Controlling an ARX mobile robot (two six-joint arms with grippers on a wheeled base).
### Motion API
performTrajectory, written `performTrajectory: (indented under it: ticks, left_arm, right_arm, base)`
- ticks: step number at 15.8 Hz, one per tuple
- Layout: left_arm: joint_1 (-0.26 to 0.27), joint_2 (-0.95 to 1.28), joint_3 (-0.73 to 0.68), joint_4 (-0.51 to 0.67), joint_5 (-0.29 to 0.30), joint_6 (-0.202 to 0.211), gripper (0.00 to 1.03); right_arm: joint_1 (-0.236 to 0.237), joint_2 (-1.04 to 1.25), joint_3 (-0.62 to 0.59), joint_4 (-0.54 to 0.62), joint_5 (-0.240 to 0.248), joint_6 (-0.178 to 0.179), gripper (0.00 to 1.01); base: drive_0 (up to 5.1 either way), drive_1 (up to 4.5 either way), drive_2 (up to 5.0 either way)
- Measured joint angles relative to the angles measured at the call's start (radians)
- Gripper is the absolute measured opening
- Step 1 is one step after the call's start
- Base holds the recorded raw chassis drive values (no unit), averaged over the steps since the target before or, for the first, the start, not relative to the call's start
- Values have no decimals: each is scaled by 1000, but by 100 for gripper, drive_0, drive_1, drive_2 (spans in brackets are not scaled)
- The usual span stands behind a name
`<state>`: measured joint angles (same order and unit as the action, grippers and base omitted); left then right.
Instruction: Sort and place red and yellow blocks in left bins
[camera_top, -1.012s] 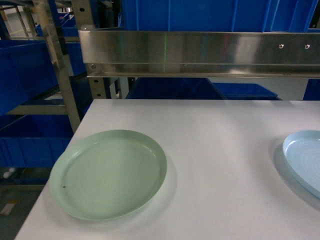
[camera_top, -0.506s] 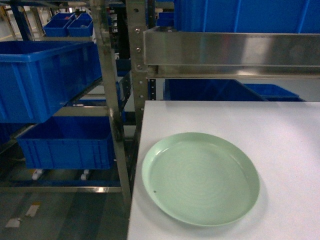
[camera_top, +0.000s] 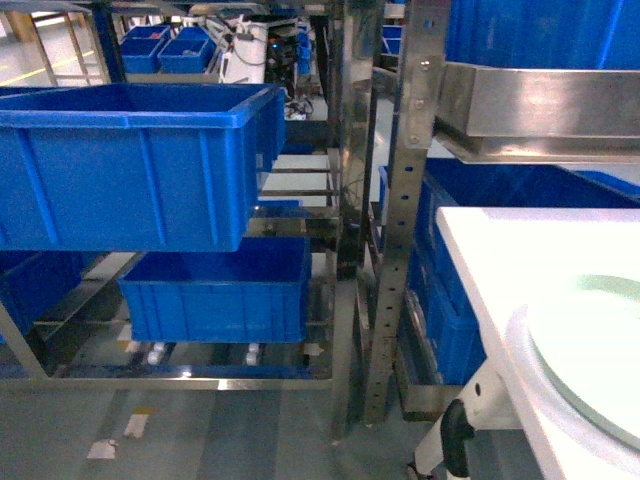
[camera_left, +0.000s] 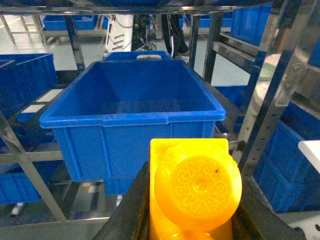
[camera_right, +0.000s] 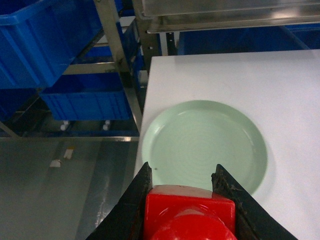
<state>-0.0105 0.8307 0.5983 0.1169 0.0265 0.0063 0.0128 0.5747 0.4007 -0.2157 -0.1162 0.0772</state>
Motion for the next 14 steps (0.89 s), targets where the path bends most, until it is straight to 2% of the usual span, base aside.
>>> performTrajectory:
  ticks: [14]
  left_arm:
    - [0, 1, 0, 0, 0, 0, 27]
  right_arm:
    - [0, 0, 0, 2, 0, 0, 29]
  base:
    - [-501, 245, 245]
